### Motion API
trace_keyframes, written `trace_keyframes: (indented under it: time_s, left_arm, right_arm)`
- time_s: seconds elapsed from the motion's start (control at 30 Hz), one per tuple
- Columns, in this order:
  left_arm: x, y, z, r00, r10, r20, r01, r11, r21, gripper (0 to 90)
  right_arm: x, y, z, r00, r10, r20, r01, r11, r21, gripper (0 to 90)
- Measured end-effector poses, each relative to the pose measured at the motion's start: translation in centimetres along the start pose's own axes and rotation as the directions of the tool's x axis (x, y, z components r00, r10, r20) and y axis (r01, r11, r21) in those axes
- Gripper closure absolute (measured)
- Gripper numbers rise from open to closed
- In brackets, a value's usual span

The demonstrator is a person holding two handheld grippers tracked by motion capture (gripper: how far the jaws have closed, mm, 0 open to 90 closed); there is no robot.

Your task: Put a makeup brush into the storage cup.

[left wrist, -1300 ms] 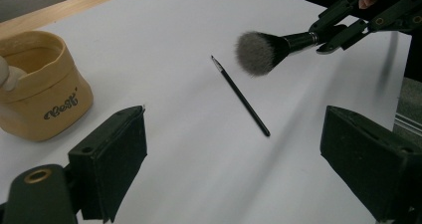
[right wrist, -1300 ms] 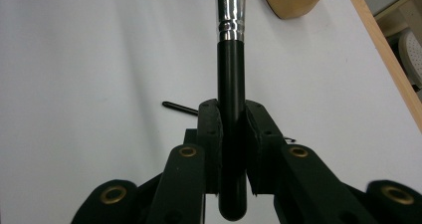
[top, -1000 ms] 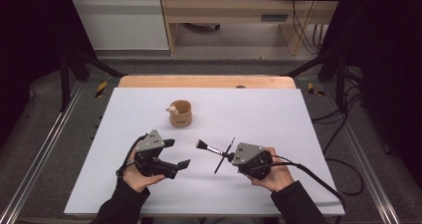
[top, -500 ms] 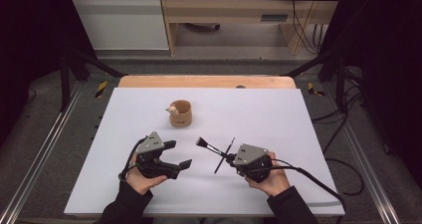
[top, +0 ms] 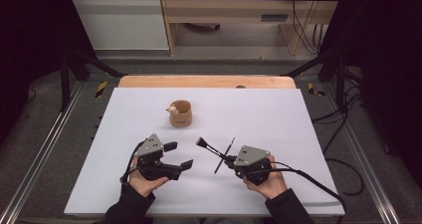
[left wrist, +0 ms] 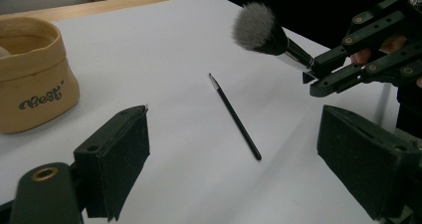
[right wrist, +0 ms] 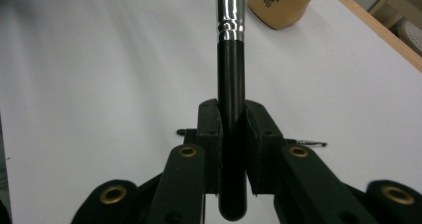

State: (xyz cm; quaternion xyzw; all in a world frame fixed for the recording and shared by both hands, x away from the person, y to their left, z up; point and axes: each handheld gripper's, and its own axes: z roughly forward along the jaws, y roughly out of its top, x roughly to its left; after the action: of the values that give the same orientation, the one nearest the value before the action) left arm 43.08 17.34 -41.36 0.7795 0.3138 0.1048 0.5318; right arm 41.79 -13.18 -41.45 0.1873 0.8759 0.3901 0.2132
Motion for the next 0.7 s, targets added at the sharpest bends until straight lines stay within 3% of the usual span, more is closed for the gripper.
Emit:
trace_keyframes:
  time_s: [0.7]
  left_arm:
    - [-0.54,-0.15,0.78,0.9981,-0.054,0.029,0.056,0.9967,-0.059,13.6]
  right_arm:
    - [0.13,0.04,0.21,0.9981,0.062,0.007,-0.061,0.997,-0.055,79.2]
